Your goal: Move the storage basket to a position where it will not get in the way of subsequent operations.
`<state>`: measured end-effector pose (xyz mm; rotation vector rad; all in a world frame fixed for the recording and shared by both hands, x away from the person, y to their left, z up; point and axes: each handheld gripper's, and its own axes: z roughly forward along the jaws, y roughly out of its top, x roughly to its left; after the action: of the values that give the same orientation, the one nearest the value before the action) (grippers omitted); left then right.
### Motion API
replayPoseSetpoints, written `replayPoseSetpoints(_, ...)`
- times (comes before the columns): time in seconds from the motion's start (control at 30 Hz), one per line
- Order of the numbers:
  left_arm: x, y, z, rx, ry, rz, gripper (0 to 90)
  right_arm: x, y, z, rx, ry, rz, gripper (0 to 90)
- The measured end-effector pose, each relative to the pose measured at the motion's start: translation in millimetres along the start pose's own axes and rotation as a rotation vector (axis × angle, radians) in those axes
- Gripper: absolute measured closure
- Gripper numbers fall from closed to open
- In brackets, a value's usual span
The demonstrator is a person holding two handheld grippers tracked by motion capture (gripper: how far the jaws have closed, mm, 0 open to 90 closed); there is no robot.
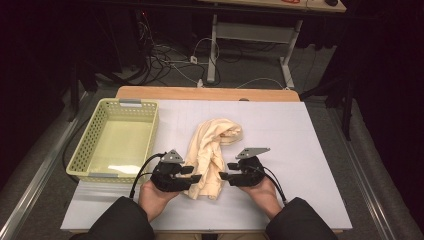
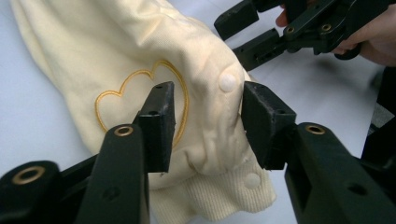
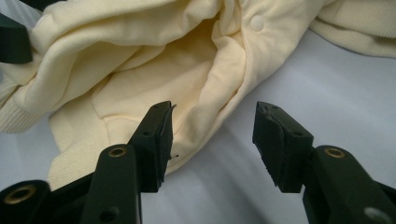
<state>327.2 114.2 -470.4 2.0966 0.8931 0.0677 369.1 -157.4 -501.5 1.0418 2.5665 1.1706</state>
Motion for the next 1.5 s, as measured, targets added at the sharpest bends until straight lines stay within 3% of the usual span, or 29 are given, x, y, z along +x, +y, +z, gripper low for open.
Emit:
replayPoseSetpoints(0.3, 2.0, 0.0, -0.4, 0.002, 0.034, -0.005, 50.3, 1.1, 2.5, 14.8, 0.04, 0.008, -0.003, 50.8)
replayPoseSetpoints(0.47, 5.3, -1.1, 4.0, 0.021, 0.055, -0.012, 46.4, 2.4, 3.5, 16.5, 0.049, 0.006, -0.003, 64.9)
replayPoseSetpoints(0.6, 6.7, -1.8, 8.3, 0.033, 0.06, -0.02, 44.6, 3.8, 4.6, 15.7, 0.053, 0.031, -0.008, 79.2)
replayPoseSetpoints(0.7, 6.4, -2.3, 10.2, 0.04, 0.066, -0.015, 44.5, 4.9, 5.5, 13.6, 0.056, 0.029, -0.021, 84.0)
replayPoseSetpoints(0.9, 6.6, -3.8, 13.9, 0.061, 0.09, -0.001, 44.5, 2.2, 7.2, 6.4, 0.057, 0.016, -0.027, 85.0)
replayPoseSetpoints(1.1, 8.8, -5.1, 19.9, 0.079, 0.081, -0.018, 43.1, 1.6, 9.0, -3.7, 0.051, -0.006, -0.03, 84.9)
replayPoseSetpoints(1.5, 8.1, -6.3, 29.9, 0.119, 0.086, -0.012, 43.1, -2.3, 11.6, -27.0, 0.04, -0.041, -0.047, 85.1)
